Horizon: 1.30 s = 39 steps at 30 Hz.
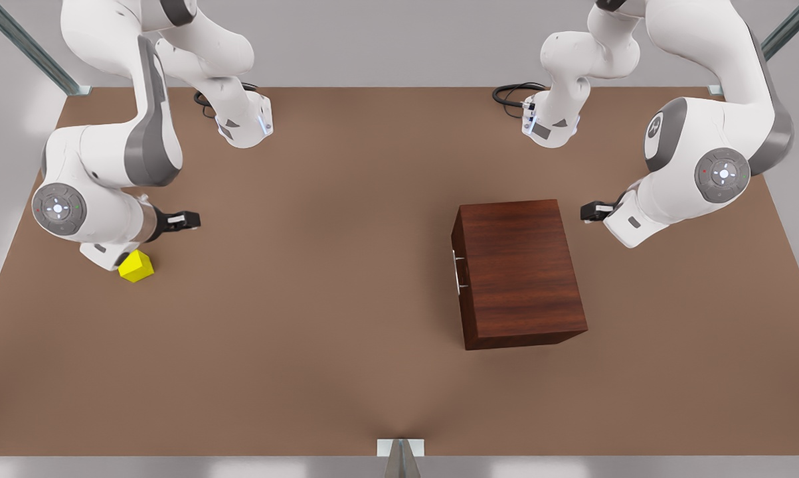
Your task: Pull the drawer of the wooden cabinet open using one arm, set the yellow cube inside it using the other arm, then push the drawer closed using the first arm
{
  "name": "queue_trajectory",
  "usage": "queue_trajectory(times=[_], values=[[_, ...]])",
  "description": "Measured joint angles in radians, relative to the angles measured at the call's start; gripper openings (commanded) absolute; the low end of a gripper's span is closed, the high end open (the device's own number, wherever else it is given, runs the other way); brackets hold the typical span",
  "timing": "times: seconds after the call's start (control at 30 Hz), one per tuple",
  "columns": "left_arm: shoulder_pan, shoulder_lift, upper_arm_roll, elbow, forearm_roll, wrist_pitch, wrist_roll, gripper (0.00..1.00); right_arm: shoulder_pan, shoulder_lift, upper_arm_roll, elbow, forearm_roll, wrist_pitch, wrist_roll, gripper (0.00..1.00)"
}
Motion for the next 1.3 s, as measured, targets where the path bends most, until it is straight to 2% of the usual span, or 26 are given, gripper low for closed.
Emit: queue_trajectory(times=[0.13, 0.23, 0.33, 0.43, 0.7, 1.3], values=[[-0.045, 0.034, 0.000, 0.012, 0.010, 0.003, -0.001, 1.00, -0.005, 0.002, -0.002, 0.018, -0.002, 0.013, 0.007, 1.00], [-0.208, 0.182, -0.035, 0.140, 0.068, 0.004, -0.022, 1.00, 0.009, 0.001, -0.001, 0.049, -0.007, 0.006, 0.012, 1.00], [-0.346, 0.374, -0.050, 0.355, 0.110, 0.008, -0.070, 1.00, 0.011, -0.011, -0.002, 0.081, -0.015, -0.016, 0.017, 1.00], [-0.460, 0.490, -0.048, 0.464, 0.164, 0.020, -0.135, 1.00, 0.017, -0.016, 0.001, 0.078, -0.014, -0.036, 0.023, 1.00], [-0.549, 0.692, 0.011, 0.636, 0.210, 0.114, -0.390, 1.00, -0.004, -0.013, -0.002, 0.048, -0.004, 0.011, 0.036, 1.00], [-0.566, 0.782, 0.026, 0.658, 0.213, 0.085, -0.802, 1.00, -0.032, -0.023, -0.007, 0.056, 0.000, 0.037, 0.035, 1.00]])
